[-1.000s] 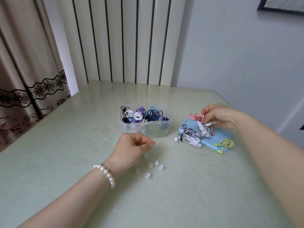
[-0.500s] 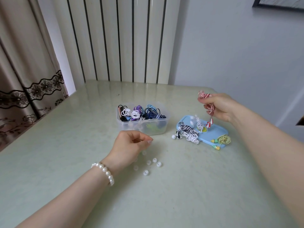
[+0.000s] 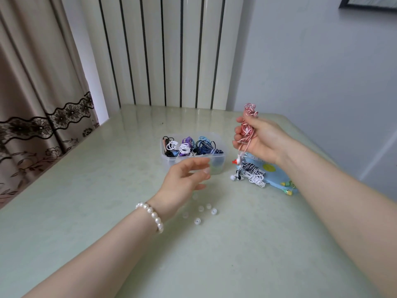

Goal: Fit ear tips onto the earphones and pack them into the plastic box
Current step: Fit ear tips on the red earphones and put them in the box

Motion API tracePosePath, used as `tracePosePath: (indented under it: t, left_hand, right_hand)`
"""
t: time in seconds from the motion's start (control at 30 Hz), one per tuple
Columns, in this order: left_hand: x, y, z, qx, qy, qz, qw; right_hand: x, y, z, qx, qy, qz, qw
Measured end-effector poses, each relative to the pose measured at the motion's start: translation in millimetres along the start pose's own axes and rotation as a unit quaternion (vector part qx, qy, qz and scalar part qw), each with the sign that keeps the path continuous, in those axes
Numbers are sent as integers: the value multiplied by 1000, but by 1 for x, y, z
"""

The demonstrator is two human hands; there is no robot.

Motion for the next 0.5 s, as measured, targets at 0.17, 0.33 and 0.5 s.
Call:
tracePosePath:
  t: [0.17,0.33,0.5]
  left_hand:
    - [-3,-12,-3,92,79,-182,976]
    - [-2,-16,-9,148,122,-278,941]
    - [7,-23,-16,178,165,-254,936]
  right_hand:
    - [-28,-34,-24,48,-49,122,990]
    - [-42,-36,-44,34,-20,162,986]
    - [-41,-7,-59,17,56,-28,998]
Point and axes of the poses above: each hand's wrist, its own z-axis towards the middle knuckle, its own y-axis out of the back of the hand, x = y × z, the point moved 4 cm from there along z, towards the middle knuckle, and after that the axes turned 14 degrees about z, right-handed, at the moved point
